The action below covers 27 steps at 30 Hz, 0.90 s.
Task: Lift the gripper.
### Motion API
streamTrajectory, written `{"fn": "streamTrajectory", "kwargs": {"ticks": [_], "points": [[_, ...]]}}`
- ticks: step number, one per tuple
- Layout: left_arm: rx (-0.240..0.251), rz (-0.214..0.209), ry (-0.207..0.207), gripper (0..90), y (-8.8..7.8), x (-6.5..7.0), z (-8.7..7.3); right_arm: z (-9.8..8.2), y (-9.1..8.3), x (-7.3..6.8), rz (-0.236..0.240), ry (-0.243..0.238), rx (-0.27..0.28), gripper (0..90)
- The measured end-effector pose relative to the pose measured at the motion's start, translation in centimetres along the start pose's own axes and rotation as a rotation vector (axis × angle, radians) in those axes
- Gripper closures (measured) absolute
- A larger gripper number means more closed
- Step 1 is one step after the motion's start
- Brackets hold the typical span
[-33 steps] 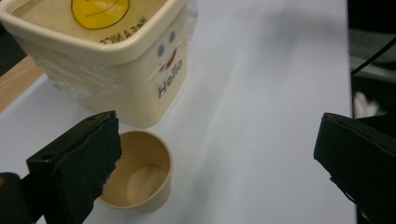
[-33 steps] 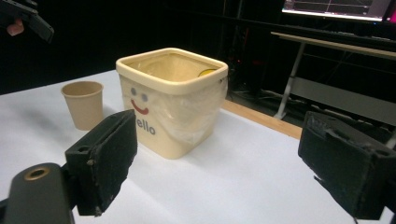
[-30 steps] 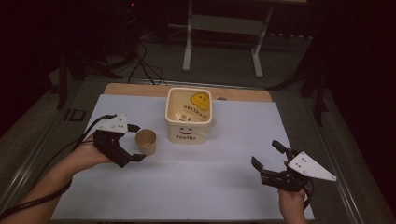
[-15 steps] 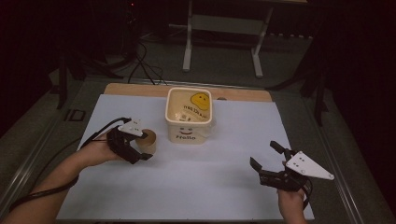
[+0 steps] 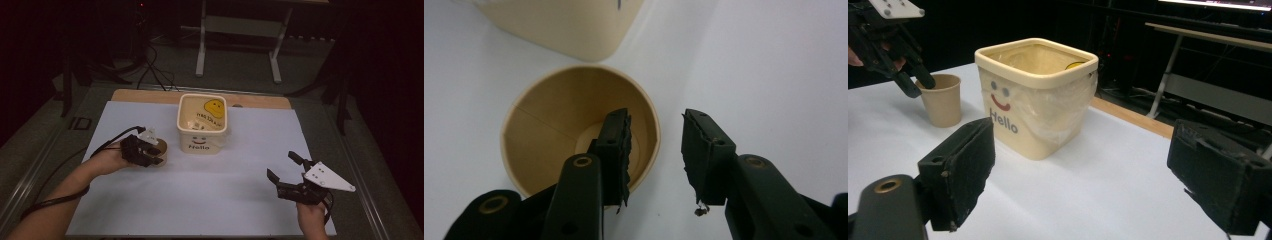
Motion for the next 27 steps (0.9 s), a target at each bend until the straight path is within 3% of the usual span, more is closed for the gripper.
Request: {"fn": "streamTrajectory", "kwargs": {"ticks": [10,14,19,27], "points": [[-0.031,-0.024,0.015,83.4,0.7,-0.2,-0.3,-0.1,0.1,0.0,0.0,-0.001,-0.005,11.9],[-0.034,-0.01,0.016,84.9,0.7,-0.3,-0.2,-0.1,0.1,0.0,0.0,-0.001,-0.006,11.9],[-0.04,0.014,0.059,87.3,0.5,-0.6,-0.2,-0.2,0.1,0.0,-0.001,-0.002,-0.008,11.8],[-0.032,-0.007,0.072,88.3,-0.6,-0.3,-0.3,-0.1,0.1,0.1,-0.001,0.003,-0.005,11.9]]}}
Point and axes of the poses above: each handheld gripper's, and its own axes: y roughly forward along the jaws, z roughly out of its top, x roughly to its right, the point moved 8 cm from there along y, roughly forward along the jaws, and after that the axes turned 12 degrees about -z, right-handed, at the moved point
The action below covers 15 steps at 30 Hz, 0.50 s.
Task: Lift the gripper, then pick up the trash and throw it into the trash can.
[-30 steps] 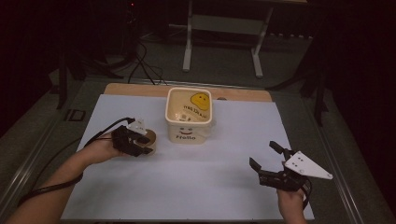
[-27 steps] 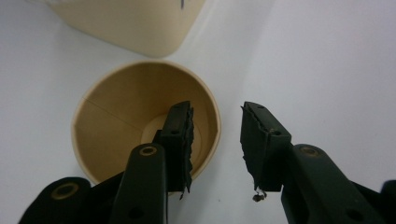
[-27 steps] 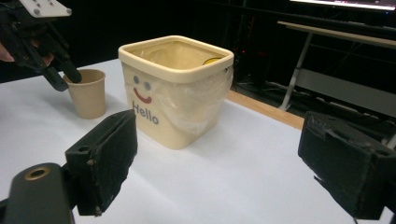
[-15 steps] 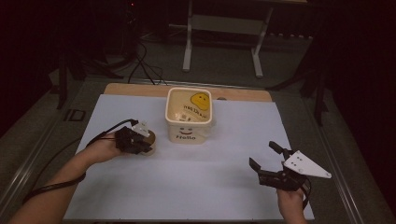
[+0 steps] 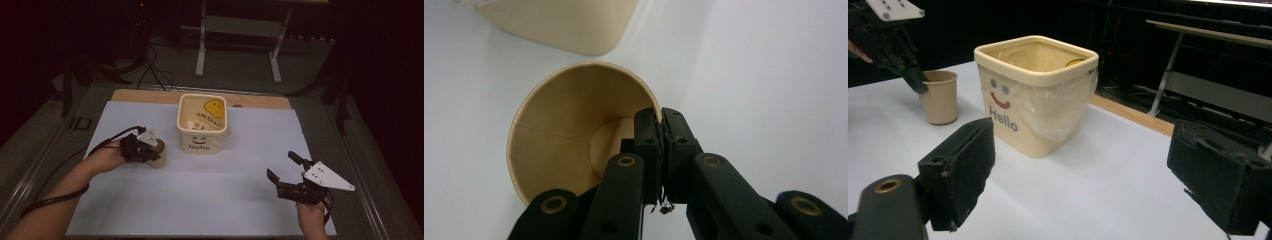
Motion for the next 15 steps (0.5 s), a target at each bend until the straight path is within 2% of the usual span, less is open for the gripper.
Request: {"fn": "streamTrajectory", "kwargs": {"ticks": [6,15], "points": [[0.025,-0.026,0.028,88.5,-1.9,1.0,0.5,0.0,0.0,0.0,0.003,0.005,-0.002,11.9],[0.029,-0.022,0.067,88.5,-5.3,2.0,1.4,-0.1,0.1,0.0,0.003,0.01,-0.006,11.9]]}}
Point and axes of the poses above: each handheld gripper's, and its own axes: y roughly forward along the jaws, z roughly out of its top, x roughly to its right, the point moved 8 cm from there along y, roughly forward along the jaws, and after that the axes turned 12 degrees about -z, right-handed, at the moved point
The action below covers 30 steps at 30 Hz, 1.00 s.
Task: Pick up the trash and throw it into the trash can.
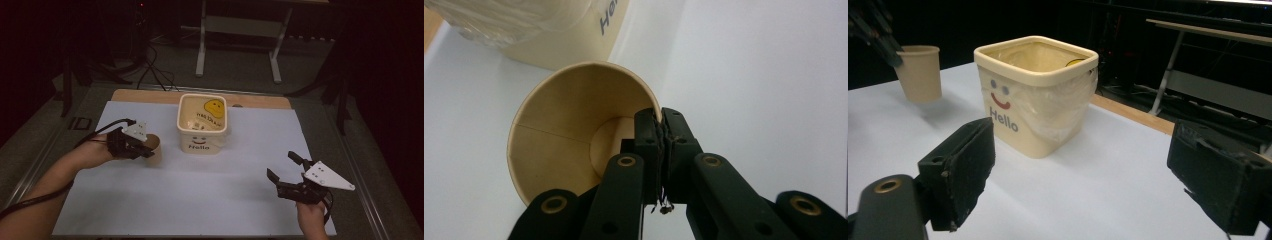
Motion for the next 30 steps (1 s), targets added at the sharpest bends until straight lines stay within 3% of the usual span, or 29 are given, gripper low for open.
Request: {"fn": "streamTrajectory", "kwargs": {"ticks": [11,30], "points": [[0.019,-0.001,0.045,88.5,-3.1,0.9,2.4,0.0,0.0,0.0,-0.001,-0.001,-0.001,11.9],[0.008,-0.017,0.138,88.5,-5.9,1.9,7.6,0.0,0.1,0.0,0.004,0.001,-0.002,11.9]]}}
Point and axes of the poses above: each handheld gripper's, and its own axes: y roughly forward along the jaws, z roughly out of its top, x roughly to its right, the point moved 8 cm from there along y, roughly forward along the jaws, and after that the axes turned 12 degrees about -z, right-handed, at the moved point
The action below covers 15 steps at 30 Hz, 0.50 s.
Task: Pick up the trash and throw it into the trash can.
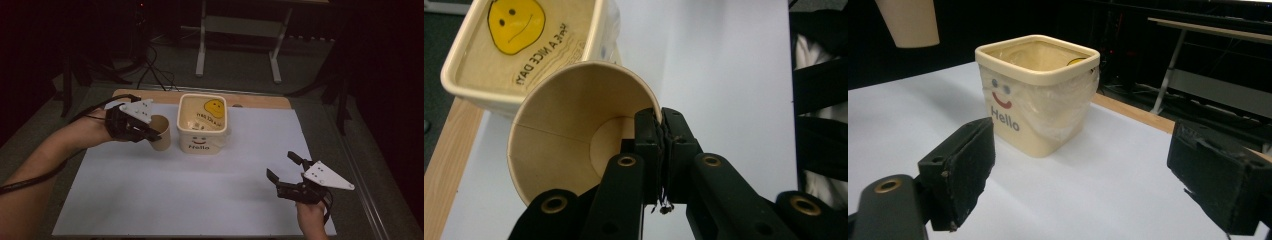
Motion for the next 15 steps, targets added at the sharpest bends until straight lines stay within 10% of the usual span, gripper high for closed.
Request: {"fn": "streamTrajectory", "kwargs": {"ticks": [15], "points": [[-0.016,-0.025,0.059,88.5,-0.8,-1.3,4.3,-0.2,0.1,0.0,0.008,0.004,-0.007,11.9]]}}
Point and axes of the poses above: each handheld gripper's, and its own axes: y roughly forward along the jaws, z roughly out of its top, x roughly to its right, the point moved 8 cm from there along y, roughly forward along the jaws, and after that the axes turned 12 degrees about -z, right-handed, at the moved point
